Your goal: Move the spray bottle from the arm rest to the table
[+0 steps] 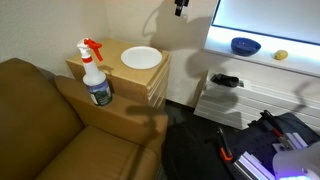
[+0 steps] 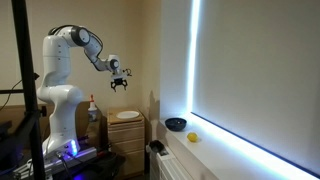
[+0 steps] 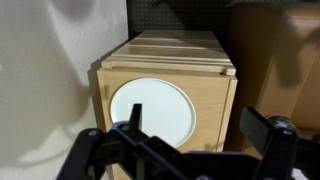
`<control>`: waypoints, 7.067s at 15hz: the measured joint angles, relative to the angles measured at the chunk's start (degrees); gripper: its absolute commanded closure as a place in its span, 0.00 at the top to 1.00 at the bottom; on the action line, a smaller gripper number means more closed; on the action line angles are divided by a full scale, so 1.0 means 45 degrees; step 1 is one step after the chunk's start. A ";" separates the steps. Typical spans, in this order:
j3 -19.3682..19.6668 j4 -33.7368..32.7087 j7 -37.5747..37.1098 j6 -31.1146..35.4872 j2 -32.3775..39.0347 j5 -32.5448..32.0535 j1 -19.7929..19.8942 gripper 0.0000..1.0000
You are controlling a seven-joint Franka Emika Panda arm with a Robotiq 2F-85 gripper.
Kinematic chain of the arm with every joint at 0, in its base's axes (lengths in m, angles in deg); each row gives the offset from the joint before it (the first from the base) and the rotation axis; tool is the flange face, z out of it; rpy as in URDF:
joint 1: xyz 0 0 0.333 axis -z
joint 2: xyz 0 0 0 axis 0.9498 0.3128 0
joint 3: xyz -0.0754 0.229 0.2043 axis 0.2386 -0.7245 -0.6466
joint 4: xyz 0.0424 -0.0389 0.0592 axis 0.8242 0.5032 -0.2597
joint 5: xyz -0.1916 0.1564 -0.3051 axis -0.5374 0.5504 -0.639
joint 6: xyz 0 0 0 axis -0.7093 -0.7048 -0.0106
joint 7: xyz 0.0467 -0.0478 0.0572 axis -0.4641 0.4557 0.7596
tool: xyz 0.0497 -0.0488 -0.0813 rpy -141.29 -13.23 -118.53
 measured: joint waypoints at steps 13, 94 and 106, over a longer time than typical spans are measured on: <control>-0.2944 -0.2352 0.4265 -0.0075 0.1141 0.6251 -0.1231 1.00; -0.4455 -0.7817 0.0613 -0.0981 0.8068 0.1744 -0.2632 1.00; -0.4434 -0.7806 0.0498 -0.0981 0.8171 0.1738 -0.2628 1.00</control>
